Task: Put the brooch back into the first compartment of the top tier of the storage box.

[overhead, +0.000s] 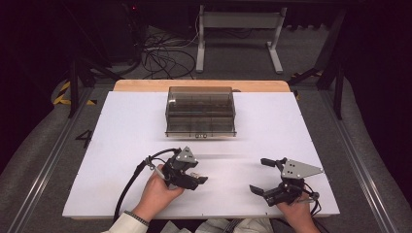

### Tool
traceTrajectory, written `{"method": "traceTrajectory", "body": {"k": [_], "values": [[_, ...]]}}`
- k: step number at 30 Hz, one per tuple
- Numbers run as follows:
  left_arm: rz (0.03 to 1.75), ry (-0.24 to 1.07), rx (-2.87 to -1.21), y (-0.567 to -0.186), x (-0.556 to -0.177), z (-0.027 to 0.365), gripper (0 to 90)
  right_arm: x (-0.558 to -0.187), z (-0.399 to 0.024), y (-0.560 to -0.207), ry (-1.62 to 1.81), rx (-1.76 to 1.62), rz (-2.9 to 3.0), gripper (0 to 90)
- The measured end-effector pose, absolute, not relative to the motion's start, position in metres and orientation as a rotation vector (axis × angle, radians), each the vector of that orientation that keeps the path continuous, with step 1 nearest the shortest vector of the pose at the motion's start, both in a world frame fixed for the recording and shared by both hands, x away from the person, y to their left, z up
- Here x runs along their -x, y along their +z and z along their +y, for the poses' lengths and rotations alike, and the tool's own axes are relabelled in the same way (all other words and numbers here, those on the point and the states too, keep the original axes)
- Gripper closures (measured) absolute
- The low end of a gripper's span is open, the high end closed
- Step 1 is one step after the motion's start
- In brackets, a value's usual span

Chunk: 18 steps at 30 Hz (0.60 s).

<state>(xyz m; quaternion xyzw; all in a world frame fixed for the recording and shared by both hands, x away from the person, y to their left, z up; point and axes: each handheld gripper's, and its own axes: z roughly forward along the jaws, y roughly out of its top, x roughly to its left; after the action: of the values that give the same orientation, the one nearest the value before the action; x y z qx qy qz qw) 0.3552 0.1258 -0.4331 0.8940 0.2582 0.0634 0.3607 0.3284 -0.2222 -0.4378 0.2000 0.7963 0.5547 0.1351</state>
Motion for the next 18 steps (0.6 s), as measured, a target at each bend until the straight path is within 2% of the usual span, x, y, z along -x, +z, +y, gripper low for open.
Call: {"method": "traceTrajectory", "body": {"k": [18], "values": [[0.630, 0.203, -2.394, -0.4406, -0.3552, 0.1178, 39.0, -0.3283, -0.2222, -0.4379, 1.609, -0.575, 2.312, 2.6]]}}
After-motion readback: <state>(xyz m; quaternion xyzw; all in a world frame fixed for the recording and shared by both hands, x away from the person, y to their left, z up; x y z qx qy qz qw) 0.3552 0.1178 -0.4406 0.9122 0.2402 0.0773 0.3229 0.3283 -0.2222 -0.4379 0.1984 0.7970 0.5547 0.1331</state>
